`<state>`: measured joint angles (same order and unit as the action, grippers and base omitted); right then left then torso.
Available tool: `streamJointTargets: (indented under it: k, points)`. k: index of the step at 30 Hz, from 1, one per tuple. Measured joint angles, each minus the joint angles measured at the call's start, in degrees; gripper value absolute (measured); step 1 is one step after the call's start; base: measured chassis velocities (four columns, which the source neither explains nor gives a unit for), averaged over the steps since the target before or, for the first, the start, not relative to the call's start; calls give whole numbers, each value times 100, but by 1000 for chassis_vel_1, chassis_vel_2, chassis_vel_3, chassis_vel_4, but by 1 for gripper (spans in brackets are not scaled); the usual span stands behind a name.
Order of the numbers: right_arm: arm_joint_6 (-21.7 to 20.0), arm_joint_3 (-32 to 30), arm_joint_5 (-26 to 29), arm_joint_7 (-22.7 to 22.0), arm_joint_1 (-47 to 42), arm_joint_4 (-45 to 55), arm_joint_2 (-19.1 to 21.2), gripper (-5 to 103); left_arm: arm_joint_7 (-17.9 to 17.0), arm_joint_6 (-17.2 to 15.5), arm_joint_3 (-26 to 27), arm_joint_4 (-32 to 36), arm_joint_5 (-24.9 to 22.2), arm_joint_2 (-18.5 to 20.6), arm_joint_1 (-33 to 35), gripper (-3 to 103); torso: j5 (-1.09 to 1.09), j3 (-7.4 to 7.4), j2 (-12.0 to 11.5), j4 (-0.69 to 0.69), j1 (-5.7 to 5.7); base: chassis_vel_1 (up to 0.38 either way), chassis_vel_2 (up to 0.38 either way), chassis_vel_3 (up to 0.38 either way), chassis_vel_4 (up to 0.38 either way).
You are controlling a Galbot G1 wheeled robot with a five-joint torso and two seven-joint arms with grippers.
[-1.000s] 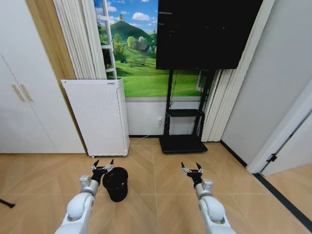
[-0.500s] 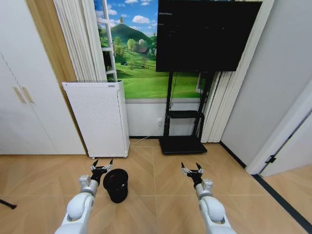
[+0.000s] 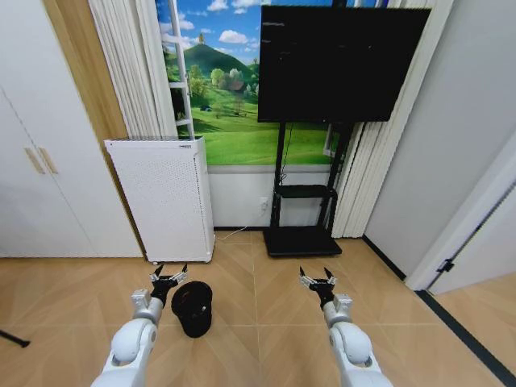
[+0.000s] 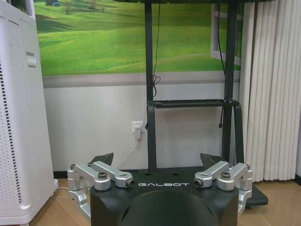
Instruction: Pick up the trash bin and place the garbage on the floor into it.
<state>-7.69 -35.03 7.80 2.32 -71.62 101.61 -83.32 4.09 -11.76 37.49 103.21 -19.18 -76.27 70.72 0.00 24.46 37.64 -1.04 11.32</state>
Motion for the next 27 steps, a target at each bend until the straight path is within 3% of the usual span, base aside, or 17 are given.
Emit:
streamJointTargets:
  k: [27]
  points:
    - [-10, 7, -21, -1, -10, 51, -63, 100, 43, -22, 57, -1, -193, 122, -56, 100, 0, 375, 647, 0, 272, 0, 0, 0, 0]
